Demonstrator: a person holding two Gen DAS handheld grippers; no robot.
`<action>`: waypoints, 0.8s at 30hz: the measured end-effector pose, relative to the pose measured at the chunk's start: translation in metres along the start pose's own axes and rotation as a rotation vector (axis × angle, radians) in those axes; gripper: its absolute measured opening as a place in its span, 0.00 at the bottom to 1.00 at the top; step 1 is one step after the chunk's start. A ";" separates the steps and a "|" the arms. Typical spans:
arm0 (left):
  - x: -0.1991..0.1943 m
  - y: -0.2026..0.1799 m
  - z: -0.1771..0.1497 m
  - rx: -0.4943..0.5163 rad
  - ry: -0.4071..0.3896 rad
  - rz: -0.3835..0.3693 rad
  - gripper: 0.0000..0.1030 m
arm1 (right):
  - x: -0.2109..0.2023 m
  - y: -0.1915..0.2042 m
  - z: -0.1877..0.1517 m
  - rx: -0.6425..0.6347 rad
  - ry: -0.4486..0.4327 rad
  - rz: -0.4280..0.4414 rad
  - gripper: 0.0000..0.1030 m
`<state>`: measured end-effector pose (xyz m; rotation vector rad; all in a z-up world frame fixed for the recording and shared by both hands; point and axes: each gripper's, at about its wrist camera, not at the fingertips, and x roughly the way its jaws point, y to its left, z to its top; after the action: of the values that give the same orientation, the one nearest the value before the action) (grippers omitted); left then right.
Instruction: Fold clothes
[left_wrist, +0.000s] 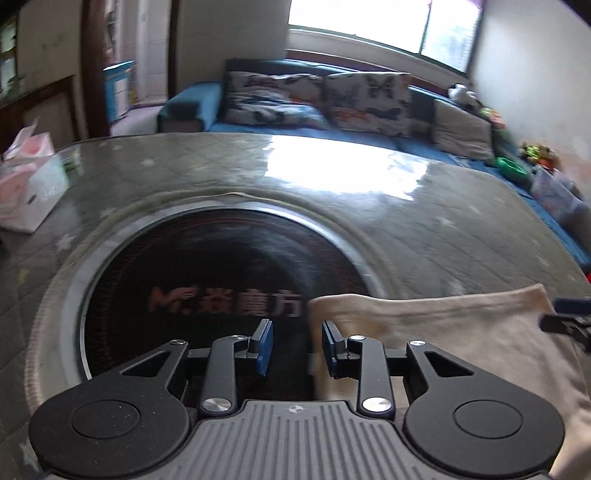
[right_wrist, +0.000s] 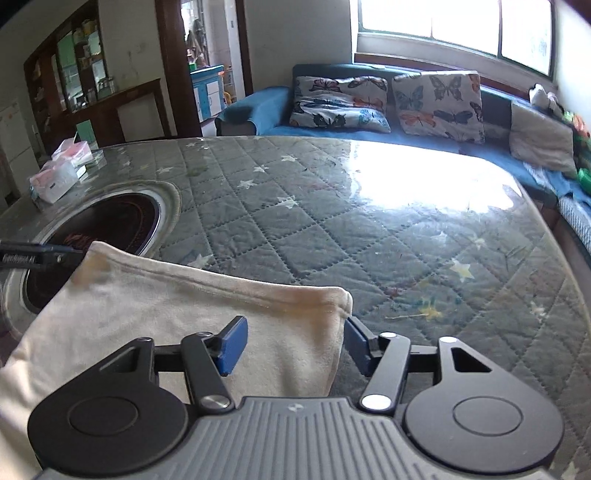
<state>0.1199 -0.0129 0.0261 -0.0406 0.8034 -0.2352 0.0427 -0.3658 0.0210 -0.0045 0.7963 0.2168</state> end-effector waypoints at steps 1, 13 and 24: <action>0.002 -0.002 0.000 0.005 0.005 -0.013 0.31 | 0.002 -0.001 0.000 0.011 0.002 0.002 0.48; 0.028 -0.023 0.010 0.154 -0.012 0.019 0.07 | 0.014 -0.016 0.008 0.078 0.016 -0.047 0.17; 0.049 -0.026 0.028 0.169 -0.021 0.062 0.12 | 0.030 -0.022 0.022 0.043 -0.011 -0.096 0.09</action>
<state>0.1684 -0.0510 0.0141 0.1400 0.7607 -0.2430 0.0830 -0.3793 0.0131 -0.0013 0.7881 0.1084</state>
